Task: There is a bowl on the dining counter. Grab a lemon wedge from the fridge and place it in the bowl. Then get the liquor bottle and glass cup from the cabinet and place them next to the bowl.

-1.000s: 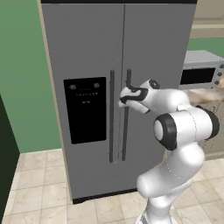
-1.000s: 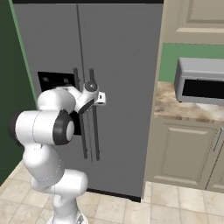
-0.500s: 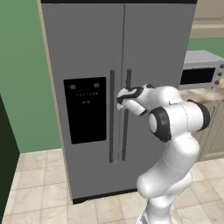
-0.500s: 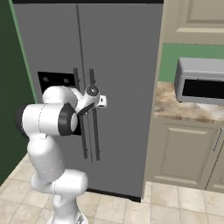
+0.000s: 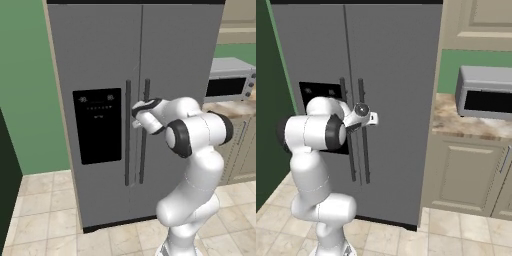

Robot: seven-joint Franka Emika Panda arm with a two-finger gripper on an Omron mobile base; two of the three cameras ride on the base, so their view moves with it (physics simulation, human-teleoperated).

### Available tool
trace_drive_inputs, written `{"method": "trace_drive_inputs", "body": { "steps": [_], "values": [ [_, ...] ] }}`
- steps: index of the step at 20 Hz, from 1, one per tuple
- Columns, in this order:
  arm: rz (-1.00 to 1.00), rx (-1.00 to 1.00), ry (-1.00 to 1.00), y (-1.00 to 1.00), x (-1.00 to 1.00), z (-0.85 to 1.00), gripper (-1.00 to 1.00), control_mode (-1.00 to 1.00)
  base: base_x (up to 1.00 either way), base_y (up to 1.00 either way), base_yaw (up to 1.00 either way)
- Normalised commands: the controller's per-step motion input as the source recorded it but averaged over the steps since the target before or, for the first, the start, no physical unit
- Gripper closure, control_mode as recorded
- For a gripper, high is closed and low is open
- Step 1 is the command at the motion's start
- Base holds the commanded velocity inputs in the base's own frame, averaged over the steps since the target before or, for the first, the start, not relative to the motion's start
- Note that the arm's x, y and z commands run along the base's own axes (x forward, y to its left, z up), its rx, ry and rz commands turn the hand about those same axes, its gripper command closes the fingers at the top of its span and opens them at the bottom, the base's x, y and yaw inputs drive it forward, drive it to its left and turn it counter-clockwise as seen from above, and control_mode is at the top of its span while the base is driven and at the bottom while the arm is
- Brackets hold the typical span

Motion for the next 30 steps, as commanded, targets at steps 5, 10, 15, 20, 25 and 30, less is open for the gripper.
{"method": "trace_drive_inputs", "body": {
  "steps": [5, 10, 15, 20, 25, 30],
  "values": [
    [0.00, 0.00, -0.03, 0.00, 0.14, -0.09, -1.00, -1.00, 0.00, 0.00, 0.00],
    [0.00, 0.00, 0.00, 0.00, 0.16, -0.02, -1.00, -1.00, 0.00, 0.00, 0.00],
    [0.00, 0.00, 0.00, 0.00, 0.23, 0.00, -1.00, -1.00, 0.00, 0.00, 0.00],
    [0.00, 0.00, 0.02, 0.00, 0.29, -0.07, 1.00, -1.00, 0.00, 0.00, 0.00],
    [0.00, 0.00, 0.01, 0.00, 0.01, -0.11, 1.00, -1.00, 0.00, 0.00, 0.00],
    [0.00, 0.02, 0.00, -0.01, -0.41, -0.03, 1.00, -1.00, 0.00, 0.00, 0.00]
  ]
}}
